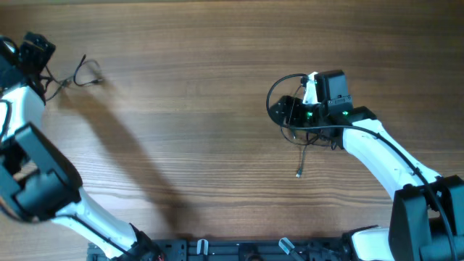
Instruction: Untangle cables
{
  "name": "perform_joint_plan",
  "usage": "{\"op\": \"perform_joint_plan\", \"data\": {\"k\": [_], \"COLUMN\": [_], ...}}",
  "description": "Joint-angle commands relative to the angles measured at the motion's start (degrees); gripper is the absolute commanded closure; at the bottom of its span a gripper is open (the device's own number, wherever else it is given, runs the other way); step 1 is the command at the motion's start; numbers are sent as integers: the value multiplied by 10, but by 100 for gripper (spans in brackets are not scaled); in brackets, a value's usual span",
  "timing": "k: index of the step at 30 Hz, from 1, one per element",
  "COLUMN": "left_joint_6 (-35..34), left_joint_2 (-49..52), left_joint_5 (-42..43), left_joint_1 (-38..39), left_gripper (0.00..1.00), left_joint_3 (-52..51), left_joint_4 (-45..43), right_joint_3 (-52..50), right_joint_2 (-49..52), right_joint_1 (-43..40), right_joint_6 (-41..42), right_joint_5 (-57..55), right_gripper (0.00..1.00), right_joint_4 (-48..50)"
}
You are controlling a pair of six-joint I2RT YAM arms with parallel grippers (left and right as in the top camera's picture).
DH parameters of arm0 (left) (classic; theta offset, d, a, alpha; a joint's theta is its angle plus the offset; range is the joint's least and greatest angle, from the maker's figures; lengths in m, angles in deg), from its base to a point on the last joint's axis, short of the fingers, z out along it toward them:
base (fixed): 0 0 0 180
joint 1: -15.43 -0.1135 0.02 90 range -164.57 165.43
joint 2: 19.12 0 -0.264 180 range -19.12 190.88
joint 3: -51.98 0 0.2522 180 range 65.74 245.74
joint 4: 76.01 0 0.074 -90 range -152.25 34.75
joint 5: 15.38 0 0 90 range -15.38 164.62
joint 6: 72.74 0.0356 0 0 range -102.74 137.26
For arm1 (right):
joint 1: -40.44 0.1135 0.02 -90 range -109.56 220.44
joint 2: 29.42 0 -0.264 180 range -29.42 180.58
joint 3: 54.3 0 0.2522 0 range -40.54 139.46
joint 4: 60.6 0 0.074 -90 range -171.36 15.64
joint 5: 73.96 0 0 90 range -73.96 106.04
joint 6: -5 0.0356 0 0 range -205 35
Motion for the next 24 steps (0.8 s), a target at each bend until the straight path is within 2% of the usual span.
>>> {"op": "perform_joint_plan", "data": {"k": [1,5,7,9,11,12,15,19,24], "left_joint_6": [-29,-29,-29,-29,-28,-26,-26,-30,-105], "left_joint_2": [-164,-265,-288,-294,-285,-277,-249,-191,-99], "left_joint_5": [34,89,111,170,232,231,231,200,196], "left_joint_1": [30,77,104,139,196,227,334,474,589], "left_gripper": [0,0,0,0,0,0,0,4,8], "left_joint_3": [4,4,4,4,0,-3,-23,-29,-29], "left_joint_4": [86,210,254,308,381,403,426,425,421], "right_joint_3": [2,2,2,2,2,2,2,2,2], "right_joint_2": [8,-11,-41,-87,-156,-182,-249,-285,-287], "right_joint_1": [2,0,0,-1,-8,-14,-42,-74,-103], "right_joint_6": [-16,-15,-13,-5,49,82,136,125,161], "right_joint_5": [68,33,8,-26,-138,-192,-292,-295,-305], "right_gripper": [0,1,0,0,0,0,0,0,0], "right_joint_4": [32,43,42,30,-19,-46,-121,-193,-249]}}
